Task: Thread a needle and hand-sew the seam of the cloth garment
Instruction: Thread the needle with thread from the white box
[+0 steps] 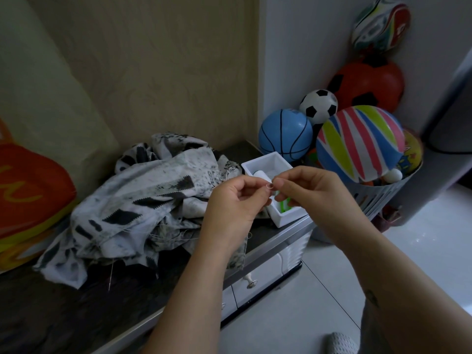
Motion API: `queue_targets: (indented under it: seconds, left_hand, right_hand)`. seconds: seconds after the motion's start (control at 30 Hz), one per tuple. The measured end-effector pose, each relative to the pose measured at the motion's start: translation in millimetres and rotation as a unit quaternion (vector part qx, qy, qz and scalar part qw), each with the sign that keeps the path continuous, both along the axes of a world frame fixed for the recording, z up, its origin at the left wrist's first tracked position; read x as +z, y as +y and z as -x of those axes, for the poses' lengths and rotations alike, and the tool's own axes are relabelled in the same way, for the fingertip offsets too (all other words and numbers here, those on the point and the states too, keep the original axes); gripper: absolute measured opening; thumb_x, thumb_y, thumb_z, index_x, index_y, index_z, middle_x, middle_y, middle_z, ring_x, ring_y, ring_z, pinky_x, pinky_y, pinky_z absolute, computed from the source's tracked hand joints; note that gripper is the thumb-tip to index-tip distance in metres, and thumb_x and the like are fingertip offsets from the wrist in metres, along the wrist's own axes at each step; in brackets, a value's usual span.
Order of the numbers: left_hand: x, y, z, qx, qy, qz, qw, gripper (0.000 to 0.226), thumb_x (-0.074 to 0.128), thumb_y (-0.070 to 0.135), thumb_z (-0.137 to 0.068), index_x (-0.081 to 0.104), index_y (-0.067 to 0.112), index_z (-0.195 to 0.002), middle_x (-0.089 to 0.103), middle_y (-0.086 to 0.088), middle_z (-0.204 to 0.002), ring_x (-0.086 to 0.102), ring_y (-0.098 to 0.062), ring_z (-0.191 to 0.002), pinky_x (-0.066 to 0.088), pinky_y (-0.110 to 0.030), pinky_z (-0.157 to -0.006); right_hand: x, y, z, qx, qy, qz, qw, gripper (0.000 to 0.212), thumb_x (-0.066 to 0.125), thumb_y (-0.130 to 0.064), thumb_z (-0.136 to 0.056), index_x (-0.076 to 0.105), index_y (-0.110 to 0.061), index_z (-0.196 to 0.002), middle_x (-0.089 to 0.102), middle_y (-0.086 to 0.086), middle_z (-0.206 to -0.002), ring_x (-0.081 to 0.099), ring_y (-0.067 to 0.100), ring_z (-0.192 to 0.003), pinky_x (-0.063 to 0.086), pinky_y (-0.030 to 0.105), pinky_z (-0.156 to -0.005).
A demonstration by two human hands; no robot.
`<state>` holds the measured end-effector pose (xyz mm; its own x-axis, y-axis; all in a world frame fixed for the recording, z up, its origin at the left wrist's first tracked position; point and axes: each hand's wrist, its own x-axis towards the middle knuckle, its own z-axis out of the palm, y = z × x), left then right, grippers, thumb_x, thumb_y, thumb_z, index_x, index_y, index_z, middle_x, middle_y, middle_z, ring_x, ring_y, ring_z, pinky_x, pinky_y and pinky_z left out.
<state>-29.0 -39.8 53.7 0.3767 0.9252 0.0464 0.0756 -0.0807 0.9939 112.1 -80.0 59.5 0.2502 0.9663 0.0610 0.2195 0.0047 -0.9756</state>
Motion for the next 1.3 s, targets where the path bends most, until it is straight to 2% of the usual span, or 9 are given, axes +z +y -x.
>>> queue_targets:
  seconds: [0.2,0.33,0.43,0.53,0.67,0.8,0.93,1.03,1.3]
  left_hand:
    - [1,0,0,0.001,-0.004,0.006,1.000,0.013,0.066,0.013,-0.087,0.068,0.025,-0.081,0.072,0.009,-0.074,0.069,-0.004,-0.073,0.051,-0.014,-0.064]
    - [2,-2,0,0.012,-0.012,0.015,1.000,0.007,0.067,0.019,-0.087,0.071,0.025,-0.084,0.071,0.011,-0.074,0.065,0.000,-0.071,0.049,-0.011,-0.063]
    - [3,-2,1,0.026,-0.015,0.034,0.999,0.004,0.069,0.026,-0.085,0.072,0.027,-0.082,0.071,0.016,-0.077,0.063,0.007,-0.076,0.044,-0.005,-0.060]
    - [1,1,2,0.025,-0.049,0.082,0.995,0.006,0.071,0.023,-0.082,0.074,0.027,-0.078,0.073,0.007,-0.081,0.067,-0.003,-0.081,0.050,-0.015,-0.068]
    - [3,3,2,0.015,-0.104,0.135,0.985,0.007,0.073,0.024,-0.073,0.076,0.030,-0.070,0.072,0.003,-0.079,0.065,-0.017,-0.087,0.051,-0.034,-0.082]
    - [6,2,3,0.009,-0.139,0.159,0.977,0.004,0.072,0.026,-0.066,0.075,0.027,-0.066,0.070,0.007,-0.071,0.063,-0.006,-0.070,0.046,-0.016,-0.056]
    - [11,-2,2,0.015,-0.161,0.170,0.972,0.012,0.063,0.009,-0.084,0.067,0.018,-0.076,0.065,0.009,-0.057,0.057,0.002,-0.048,0.040,-0.011,-0.042]
    - [15,-5,2,0.012,-0.163,0.172,0.971,0.011,0.060,0.007,-0.087,0.063,0.016,-0.081,0.061,0.012,-0.051,0.053,0.003,-0.041,0.038,-0.009,-0.040]
    - [12,-3,3,0.029,-0.136,0.165,0.976,0.013,0.063,0.012,-0.086,0.066,0.022,-0.078,0.062,0.019,-0.056,0.051,0.007,-0.045,0.037,-0.009,-0.043]
  right_hand:
    - [1,-1,1,0.005,0.016,-0.002,1.000,0.007,0.061,-0.023,-0.086,0.069,-0.021,-0.086,0.071,-0.004,-0.076,0.065,0.007,-0.069,0.053,0.025,-0.071]
    - [-1,-1,3,0.030,0.239,0.046,0.970,0.020,0.052,-0.014,-0.090,0.066,-0.013,-0.104,0.071,-0.003,-0.081,0.060,0.011,-0.061,0.049,0.025,-0.065]
    - [-2,0,7,0.110,0.328,0.102,0.933,0.033,0.059,-0.012,-0.075,0.066,-0.006,-0.107,0.069,0.008,-0.088,0.060,0.016,-0.064,0.051,0.024,-0.062]
    - [-4,0,11,0.157,0.343,0.113,0.919,0.026,0.059,-0.011,-0.075,0.063,-0.002,-0.098,0.066,0.009,-0.078,0.062,0.015,-0.065,0.054,0.021,-0.062]
    - [-5,0,13,0.144,0.351,0.098,0.920,0.013,0.059,-0.016,-0.076,0.060,-0.006,-0.083,0.053,0.002,-0.060,0.054,0.010,-0.056,0.051,0.018,-0.057]
    - [-6,1,13,0.119,0.356,0.092,0.922,0.018,0.060,-0.018,-0.074,0.058,-0.003,-0.085,0.045,0.000,-0.055,0.046,0.008,-0.053,0.046,0.015,-0.053]
    - [-6,2,13,0.114,0.351,0.100,0.924,0.018,0.060,-0.017,-0.072,0.057,-0.003,-0.083,0.043,-0.001,-0.052,0.044,0.008,-0.052,0.043,0.015,-0.052]
    - [-6,1,13,0.112,0.344,0.102,0.927,0.017,0.061,-0.017,-0.072,0.058,-0.004,-0.081,0.041,-0.001,-0.053,0.043,0.008,-0.052,0.042,0.016,-0.052]
    - [-5,2,9,0.092,0.326,0.109,0.934,0.024,0.061,-0.016,-0.070,0.056,-0.001,-0.088,0.044,-0.001,-0.050,0.044,0.008,-0.048,0.043,0.015,-0.051]
